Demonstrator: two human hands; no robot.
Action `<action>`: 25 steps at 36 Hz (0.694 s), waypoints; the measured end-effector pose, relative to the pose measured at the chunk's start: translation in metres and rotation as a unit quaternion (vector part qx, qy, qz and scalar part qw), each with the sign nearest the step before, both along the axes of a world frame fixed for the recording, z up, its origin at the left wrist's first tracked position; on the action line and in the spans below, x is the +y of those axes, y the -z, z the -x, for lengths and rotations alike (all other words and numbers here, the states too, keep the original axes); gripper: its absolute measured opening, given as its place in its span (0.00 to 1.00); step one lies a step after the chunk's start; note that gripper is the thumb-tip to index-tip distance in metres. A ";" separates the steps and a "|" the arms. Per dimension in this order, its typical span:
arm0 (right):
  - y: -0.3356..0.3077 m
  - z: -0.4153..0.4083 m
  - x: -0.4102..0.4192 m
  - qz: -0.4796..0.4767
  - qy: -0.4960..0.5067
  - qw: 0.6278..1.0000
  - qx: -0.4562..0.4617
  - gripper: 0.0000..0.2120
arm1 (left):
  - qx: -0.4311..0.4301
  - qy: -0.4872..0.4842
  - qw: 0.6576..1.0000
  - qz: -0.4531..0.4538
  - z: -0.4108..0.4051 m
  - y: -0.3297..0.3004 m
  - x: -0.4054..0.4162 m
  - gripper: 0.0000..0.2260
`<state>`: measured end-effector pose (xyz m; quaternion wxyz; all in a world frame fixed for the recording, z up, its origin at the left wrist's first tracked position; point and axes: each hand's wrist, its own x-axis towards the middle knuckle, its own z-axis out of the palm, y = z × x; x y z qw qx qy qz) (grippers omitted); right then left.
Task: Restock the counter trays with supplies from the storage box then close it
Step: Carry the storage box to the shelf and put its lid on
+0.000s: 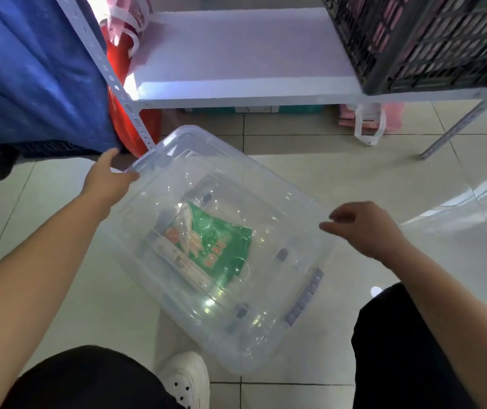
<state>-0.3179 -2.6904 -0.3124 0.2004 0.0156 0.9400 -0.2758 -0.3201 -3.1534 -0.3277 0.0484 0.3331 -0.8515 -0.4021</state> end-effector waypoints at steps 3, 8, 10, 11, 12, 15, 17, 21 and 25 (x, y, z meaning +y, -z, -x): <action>0.008 0.033 -0.017 0.036 0.012 0.999 -0.005 0.29 | -0.056 -0.106 0.993 -0.011 -0.042 -0.002 -0.001 0.40; 0.027 0.069 -0.037 0.092 0.021 0.981 -0.168 0.21 | -0.225 -0.235 0.866 -0.381 -0.112 0.001 0.008 0.35; 0.029 0.077 -0.037 0.096 0.011 0.978 -0.186 0.19 | -0.222 -0.199 0.843 -0.447 -0.126 0.003 0.013 0.20; 0.028 0.079 -0.036 0.099 0.007 0.975 -0.200 0.18 | -0.209 -0.189 0.844 -0.457 -0.129 0.005 0.014 0.12; 0.026 0.080 -0.034 0.103 0.000 0.971 -0.217 0.18 | -0.194 -0.186 0.844 -0.463 -0.130 0.006 0.017 0.08; 0.019 0.073 -0.023 0.120 -0.034 0.954 -0.272 0.16 | -0.169 -0.166 0.848 -0.474 -0.133 0.001 0.020 0.11; 0.018 0.067 -0.011 0.169 -0.023 0.936 -0.306 0.15 | -0.153 -0.142 0.849 -0.485 -0.135 -0.004 0.017 0.13; 0.005 0.066 0.009 0.282 0.002 0.892 -0.354 0.16 | -0.117 -0.096 0.850 -0.505 -0.130 -0.028 0.011 0.17; -0.027 0.072 0.022 0.341 0.016 0.876 -0.342 0.21 | -0.087 -0.094 0.851 -0.509 -0.120 -0.057 0.015 0.22</action>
